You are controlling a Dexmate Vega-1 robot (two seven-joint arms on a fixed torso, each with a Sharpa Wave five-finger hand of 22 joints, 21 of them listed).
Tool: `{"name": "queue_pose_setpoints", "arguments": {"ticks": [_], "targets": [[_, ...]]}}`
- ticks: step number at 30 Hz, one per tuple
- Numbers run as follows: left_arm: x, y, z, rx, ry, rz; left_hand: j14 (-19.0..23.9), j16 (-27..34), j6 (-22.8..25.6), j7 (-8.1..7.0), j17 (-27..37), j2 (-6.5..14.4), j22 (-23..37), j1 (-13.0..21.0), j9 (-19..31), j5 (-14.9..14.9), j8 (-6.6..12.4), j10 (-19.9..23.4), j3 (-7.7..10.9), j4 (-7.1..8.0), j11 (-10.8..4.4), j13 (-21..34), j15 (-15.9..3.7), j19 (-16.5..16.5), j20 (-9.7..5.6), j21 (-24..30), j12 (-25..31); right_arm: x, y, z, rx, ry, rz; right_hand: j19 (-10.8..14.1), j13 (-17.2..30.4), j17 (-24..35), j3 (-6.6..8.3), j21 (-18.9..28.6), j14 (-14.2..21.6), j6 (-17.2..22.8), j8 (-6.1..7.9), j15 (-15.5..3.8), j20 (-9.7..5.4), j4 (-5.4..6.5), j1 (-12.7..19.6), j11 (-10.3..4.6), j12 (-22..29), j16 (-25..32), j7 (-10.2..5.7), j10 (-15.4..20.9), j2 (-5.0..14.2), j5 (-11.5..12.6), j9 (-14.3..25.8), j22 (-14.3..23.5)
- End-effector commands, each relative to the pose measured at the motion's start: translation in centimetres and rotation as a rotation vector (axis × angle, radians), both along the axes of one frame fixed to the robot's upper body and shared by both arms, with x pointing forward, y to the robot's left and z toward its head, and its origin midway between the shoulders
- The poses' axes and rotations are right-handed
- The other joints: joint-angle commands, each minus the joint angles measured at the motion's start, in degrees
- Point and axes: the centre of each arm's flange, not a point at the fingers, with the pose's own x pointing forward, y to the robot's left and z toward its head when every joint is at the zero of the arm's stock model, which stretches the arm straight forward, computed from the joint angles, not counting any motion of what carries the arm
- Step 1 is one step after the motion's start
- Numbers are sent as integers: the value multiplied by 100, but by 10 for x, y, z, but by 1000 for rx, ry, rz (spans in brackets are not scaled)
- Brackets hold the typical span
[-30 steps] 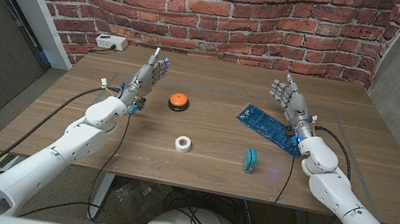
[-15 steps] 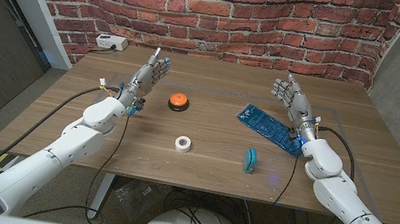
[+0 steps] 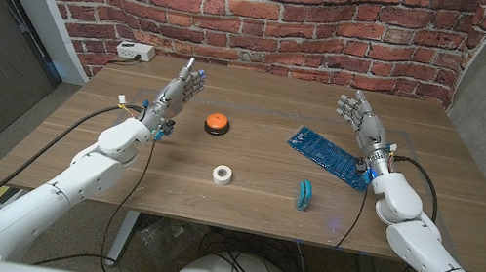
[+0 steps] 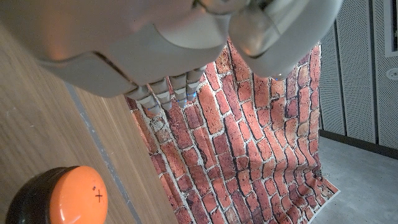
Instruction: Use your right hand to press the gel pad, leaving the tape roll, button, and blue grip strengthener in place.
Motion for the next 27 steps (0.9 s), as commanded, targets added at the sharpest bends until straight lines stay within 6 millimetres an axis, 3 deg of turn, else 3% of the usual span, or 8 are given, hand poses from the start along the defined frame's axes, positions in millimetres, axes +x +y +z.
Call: {"name": "queue_pose_setpoints", "arguments": {"ticks": [1,5,7,11,27], "targets": [[-5,3,-3,-7,-6,-3,61,48,54,11,13,16,24,4,30,-4,50,46,28,-12,12,25,0,-5,19,-20,16,-10,-4,0,-51,-35,-58,58,9,-1,-14,-44,4,-55,-32,33,-15,12,-36,27,-20,-24,-3,-45,39,6,19,8],[-8,4,-3,8,-11,20,70,49,54,12,13,24,24,13,30,-8,48,58,27,-14,2,25,7,-2,21,-27,18,-15,-5,-3,-70,-55,-101,39,11,-3,-9,-86,-130,-103,-70,73,-27,-1,-17,79,-101,-75,-9,-210,55,9,22,9],[-9,5,-3,10,-13,19,75,49,54,11,13,28,24,17,30,-11,47,58,26,-15,3,25,4,0,23,-31,16,-17,-6,-5,-78,-61,-112,18,14,-3,-12,-119,-192,-140,-95,87,-33,-6,-14,94,-137,-87,121,-288,58,10,23,9],[-9,5,-5,15,-9,16,81,48,52,4,13,35,24,24,30,-16,44,67,24,-17,4,25,3,3,23,-38,17,-23,-7,-8,-101,-73,-142,29,16,-3,-11,-134,-229,-186,-119,113,-37,-13,-4,98,-150,-89,212,-319,65,11,23,9],[-12,-4,-10,21,-15,-1,91,41,57,-10,14,55,25,45,31,-33,40,84,14,-23,0,26,10,13,40,-63,13,-29,-6,-13,-169,-81,-176,111,20,-3,-7,-136,-163,-245,-145,101,-47,-27,18,83,-148,-53,201,-312,75,14,24,9]]}}
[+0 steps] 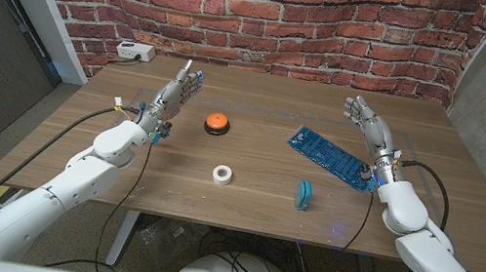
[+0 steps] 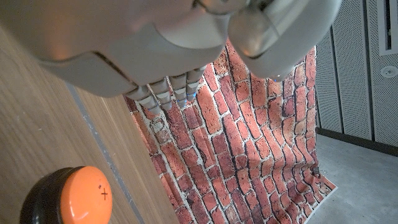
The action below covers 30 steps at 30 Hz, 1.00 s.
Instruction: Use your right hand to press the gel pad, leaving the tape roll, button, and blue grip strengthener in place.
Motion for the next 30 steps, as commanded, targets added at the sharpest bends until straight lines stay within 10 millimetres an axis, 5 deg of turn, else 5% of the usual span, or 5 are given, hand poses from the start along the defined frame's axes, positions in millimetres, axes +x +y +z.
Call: {"name": "queue_pose_setpoints", "arguments": {"ticks": [1,30], "targets": [[-4,-7,-5,10,-2,-9,50,41,26,23,15,-10,25,-20,31,-8,39,61,13,-23,-24,27,-11,3,33,-44,12,-6,1,-4,-69,-13,-47,72,19,-4,-7,-15,46,-43,-11,-1,-42,-28,20,-12,-12,37,18,-11,30,14,25,9],[-5,-14,-9,-9,9,-5,78,35,41,0,17,26,28,11,33,-44,34,74,-16,-28,-28,28,-15,-11,78,-107,-2,-9,12,-6,-258,-115,-245,152,25,-1,28,-51,117,-115,-32,-32,-40,-42,70,-32,-6,59,-62,8,110,18,29,8]]}}
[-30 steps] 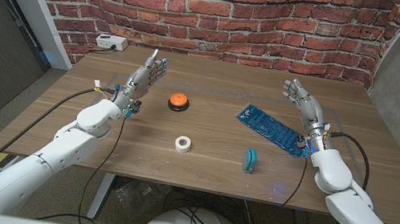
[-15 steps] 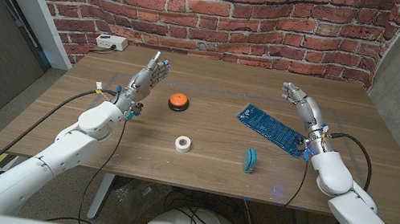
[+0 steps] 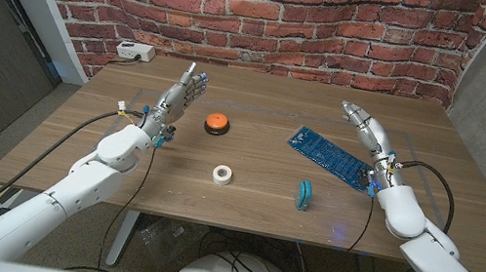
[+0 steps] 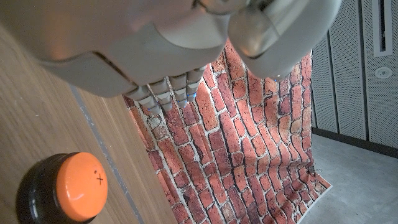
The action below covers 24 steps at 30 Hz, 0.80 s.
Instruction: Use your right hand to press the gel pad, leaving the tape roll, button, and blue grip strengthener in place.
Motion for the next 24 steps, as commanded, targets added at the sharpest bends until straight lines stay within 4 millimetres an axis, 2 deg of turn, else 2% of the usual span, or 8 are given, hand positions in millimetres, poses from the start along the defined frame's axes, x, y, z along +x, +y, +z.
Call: {"name": "queue_pose_setpoints", "arguments": {"ticks": [1,24], "targets": [[2,-2,-3,3,18,4,47,34,41,3,18,28,29,13,33,-4,11,25,-1,-12,6,28,15,13,56,-15,-3,-1,6,-1,-98,-59,-105,65,6,-1,26,-18,41,-38,-13,-1,-53,-43,19,-44,-9,34,-49,4,58,18,29,9],[6,1,2,11,9,8,43,25,42,-3,19,49,31,25,34,-26,6,32,-24,-12,-8,29,5,-1,65,-55,-10,0,9,-8,-175,-163,-238,197,11,-2,15,-35,134,-129,-22,-150,-161,-74,50,-151,17,53,-143,74,37,23,33,8]]}}
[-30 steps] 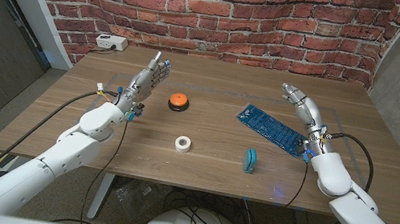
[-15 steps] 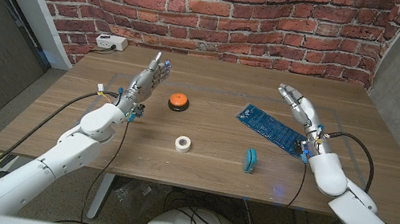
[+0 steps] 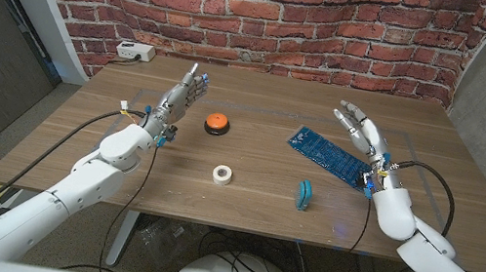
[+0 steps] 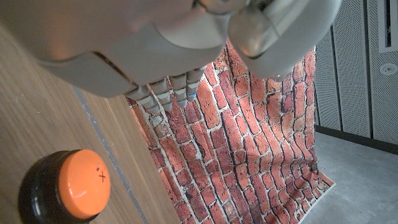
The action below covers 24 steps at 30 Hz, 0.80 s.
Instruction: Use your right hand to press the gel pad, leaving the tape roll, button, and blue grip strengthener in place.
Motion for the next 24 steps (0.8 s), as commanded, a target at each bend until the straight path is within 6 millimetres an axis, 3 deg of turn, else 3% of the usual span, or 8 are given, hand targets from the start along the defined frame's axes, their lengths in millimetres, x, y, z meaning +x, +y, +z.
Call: {"name": "queue_pose_setpoints", "arguments": {"ticks": [1,3,5,20,24], "targets": [[1,4,1,-3,-3,5,45,26,45,-4,19,33,31,9,34,-5,7,28,-26,-12,-5,29,9,7,58,-37,-12,1,2,-3,-45,-53,-61,133,11,0,16,19,130,41,-3,-119,-156,-26,27,-56,35,57,-18,135,18,28,34,8],[2,5,1,-6,-5,7,46,26,48,-5,19,35,31,10,34,-7,8,35,-29,-12,-3,29,8,9,58,-40,-10,2,2,-3,-57,-52,-71,378,11,0,6,64,366,287,89,-217,-172,-36,35,-147,120,108,-131,393,13,40,35,9],[2,6,1,-9,-7,6,51,27,47,-11,19,37,32,11,34,-8,7,35,-30,-12,-2,29,12,8,59,-42,-11,3,2,-3,-64,-46,-80,433,10,-3,3,65,448,358,107,-260,-168,-49,50,-184,146,116,-144,484,1,46,35,9],[5,10,1,-9,4,0,60,26,61,-6,19,50,32,20,34,-20,9,46,-44,-12,-10,30,10,18,63,-58,-12,4,-6,4,-210,-8,-186,399,8,-4,4,6,380,474,123,-194,-133,-57,72,-191,100,46,-264,428,8,59,32,10],[6,12,0,-9,9,4,61,26,61,-7,19,54,33,22,34,-23,8,44,-48,-12,-1,30,10,15,63,-65,-14,5,-8,2,-231,2,-199,405,8,-1,-2,-29,393,763,206,-194,-120,-49,64,-173,130,32,-299,544,18,66,32,11]]}}
